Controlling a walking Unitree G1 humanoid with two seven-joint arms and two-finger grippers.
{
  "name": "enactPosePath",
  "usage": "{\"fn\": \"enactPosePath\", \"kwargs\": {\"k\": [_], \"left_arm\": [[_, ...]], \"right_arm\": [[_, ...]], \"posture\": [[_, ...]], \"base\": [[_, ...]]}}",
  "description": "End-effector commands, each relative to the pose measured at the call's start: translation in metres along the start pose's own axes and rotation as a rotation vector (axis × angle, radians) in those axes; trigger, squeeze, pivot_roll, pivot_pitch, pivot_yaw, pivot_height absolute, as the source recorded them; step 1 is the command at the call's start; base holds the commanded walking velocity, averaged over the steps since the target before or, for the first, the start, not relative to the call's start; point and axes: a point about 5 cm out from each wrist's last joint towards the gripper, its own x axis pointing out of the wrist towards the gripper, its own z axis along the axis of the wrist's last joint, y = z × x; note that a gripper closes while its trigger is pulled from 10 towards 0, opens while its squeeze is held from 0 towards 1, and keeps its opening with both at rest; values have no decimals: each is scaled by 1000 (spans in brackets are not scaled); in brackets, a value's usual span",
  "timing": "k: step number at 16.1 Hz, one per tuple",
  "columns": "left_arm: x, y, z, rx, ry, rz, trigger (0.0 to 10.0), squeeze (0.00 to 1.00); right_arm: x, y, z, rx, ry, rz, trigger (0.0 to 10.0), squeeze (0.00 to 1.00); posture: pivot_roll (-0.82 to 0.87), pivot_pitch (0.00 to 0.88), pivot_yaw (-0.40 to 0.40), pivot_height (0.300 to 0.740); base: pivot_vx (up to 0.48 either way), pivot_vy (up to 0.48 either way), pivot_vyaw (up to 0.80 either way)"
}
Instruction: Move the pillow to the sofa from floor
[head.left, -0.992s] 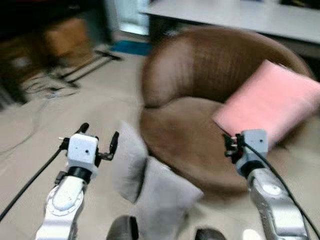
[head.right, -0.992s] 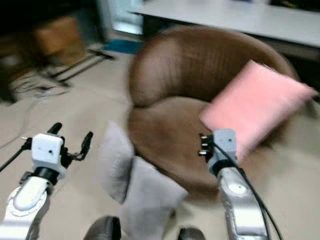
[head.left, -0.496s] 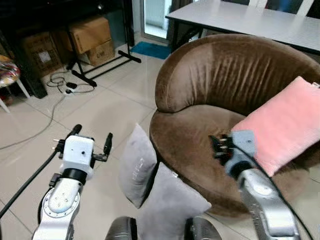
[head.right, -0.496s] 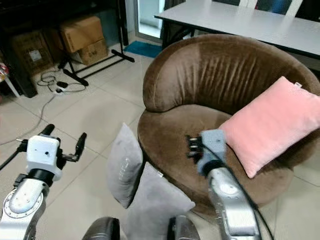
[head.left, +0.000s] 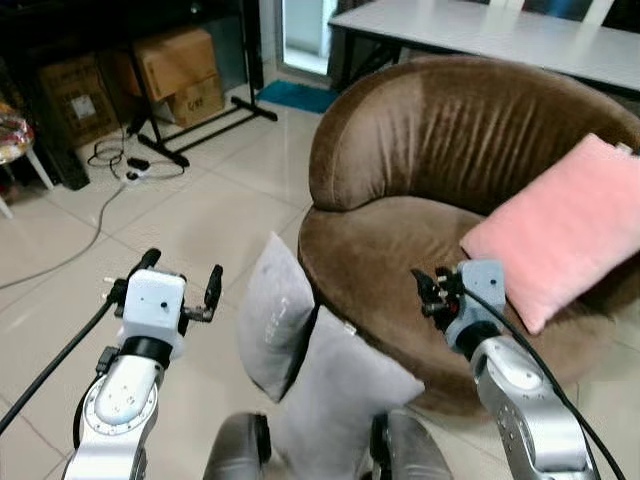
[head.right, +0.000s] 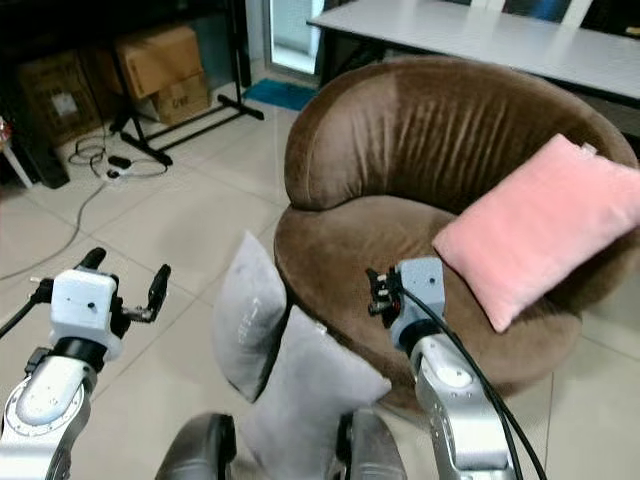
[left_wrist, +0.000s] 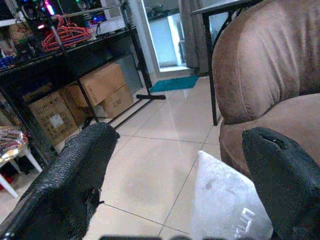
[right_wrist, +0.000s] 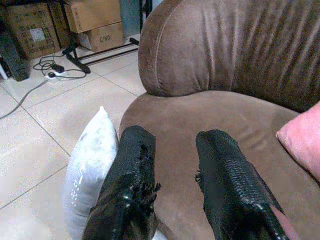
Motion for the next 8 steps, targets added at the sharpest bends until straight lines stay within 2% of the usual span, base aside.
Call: {"fn": "enactPosePath", "kwargs": {"k": [1,8], "left_arm": [[0,-1,0,1,-1,5,10000,0],[0,0,0,5,3,5,10000,0]], "right_arm": [[1,0,2,4,-10,0,10000,0],[4,1,2,-10,-9,6,10000,0]], "posture": [[2,0,-10,582],[3,0,-9,553]], "base": [[0,0,0],[0,0,0]]}}
